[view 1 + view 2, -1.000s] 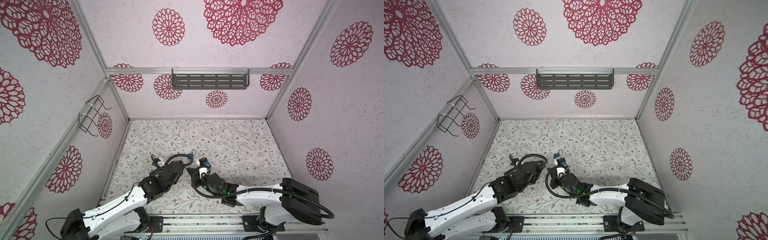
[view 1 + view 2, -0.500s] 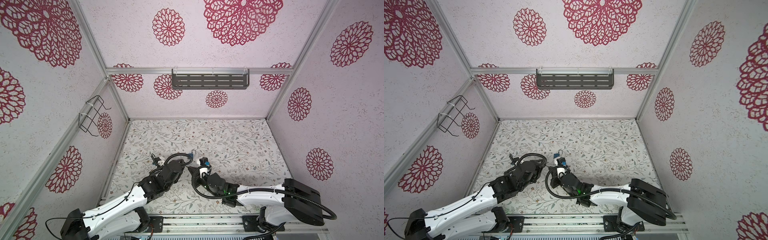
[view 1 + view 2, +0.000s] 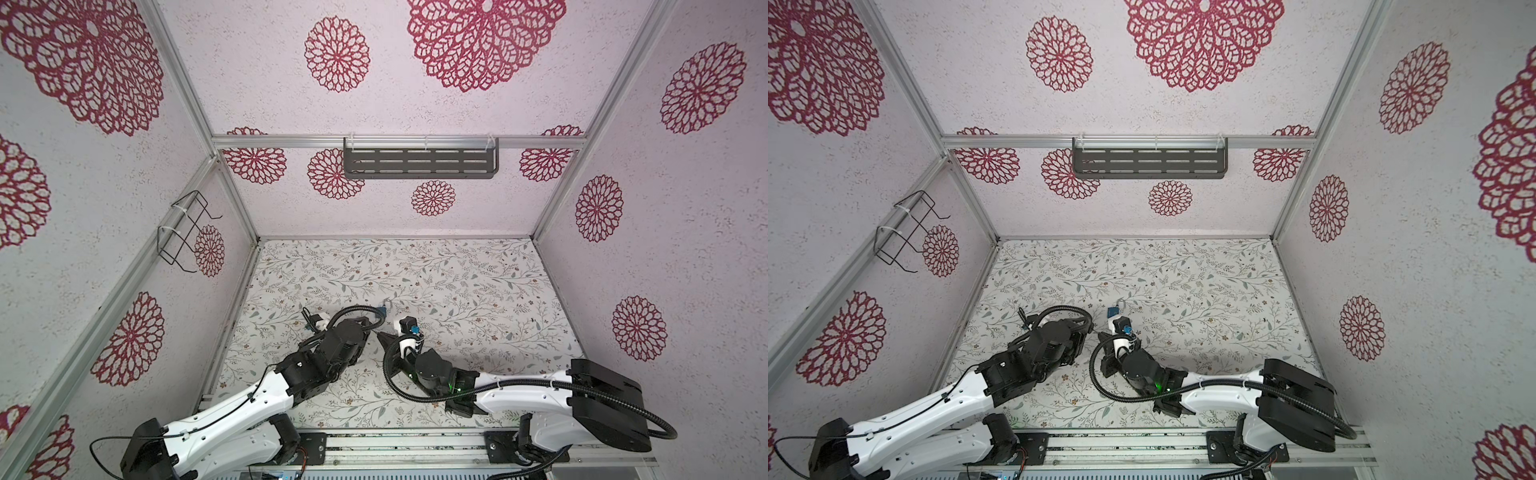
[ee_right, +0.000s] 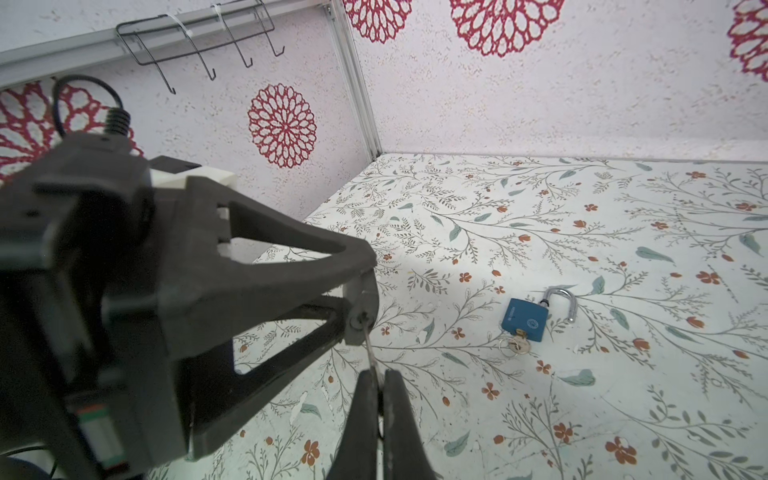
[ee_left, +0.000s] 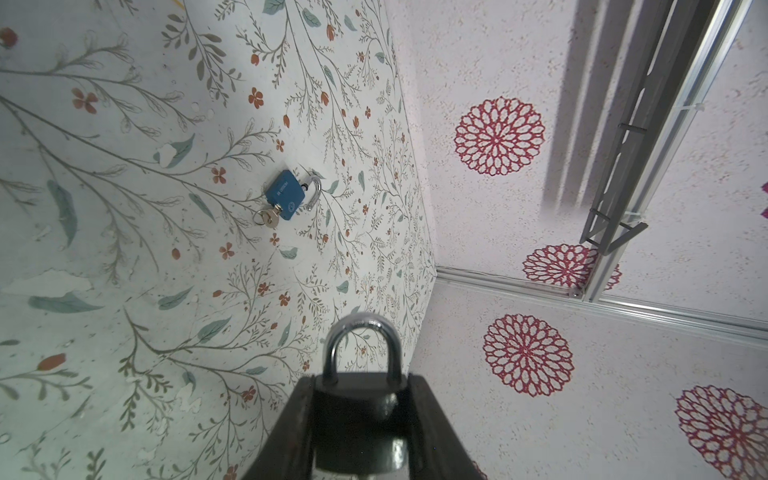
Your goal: Unlock with the key
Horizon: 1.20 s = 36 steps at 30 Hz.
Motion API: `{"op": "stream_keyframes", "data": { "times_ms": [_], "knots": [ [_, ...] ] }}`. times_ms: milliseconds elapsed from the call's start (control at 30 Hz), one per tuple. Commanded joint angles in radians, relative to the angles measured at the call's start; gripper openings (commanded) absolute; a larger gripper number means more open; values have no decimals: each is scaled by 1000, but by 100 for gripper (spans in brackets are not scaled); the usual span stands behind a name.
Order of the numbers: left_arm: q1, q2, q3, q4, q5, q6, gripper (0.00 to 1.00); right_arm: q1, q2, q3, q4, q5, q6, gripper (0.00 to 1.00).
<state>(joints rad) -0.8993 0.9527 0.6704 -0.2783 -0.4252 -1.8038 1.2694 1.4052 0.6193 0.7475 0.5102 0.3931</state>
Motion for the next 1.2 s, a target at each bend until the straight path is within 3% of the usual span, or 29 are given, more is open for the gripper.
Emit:
{"op": "stream_keyframes", "data": {
  "times_ms": [0,333,700,933,1033,1167],
  "knots": [
    [-31,-36,19,6,73,-18,4,14,-45,6,18,61,-41,0],
    [-30,-38,45,-31,52,-24,4,37,-93,-5,-49,154,10,0],
    [-31,-21,74,-51,55,-23,4,66,-65,18,-45,172,-13,0],
    [-41,-28,78,-26,44,-7,3,56,-60,37,-50,60,117,0],
    [-52,-19,88,-32,31,8,3,52,-53,76,-111,52,194,0],
    [-75,11,107,-44,15,14,2,51,-42,112,-128,71,208,0]
  ]
}}
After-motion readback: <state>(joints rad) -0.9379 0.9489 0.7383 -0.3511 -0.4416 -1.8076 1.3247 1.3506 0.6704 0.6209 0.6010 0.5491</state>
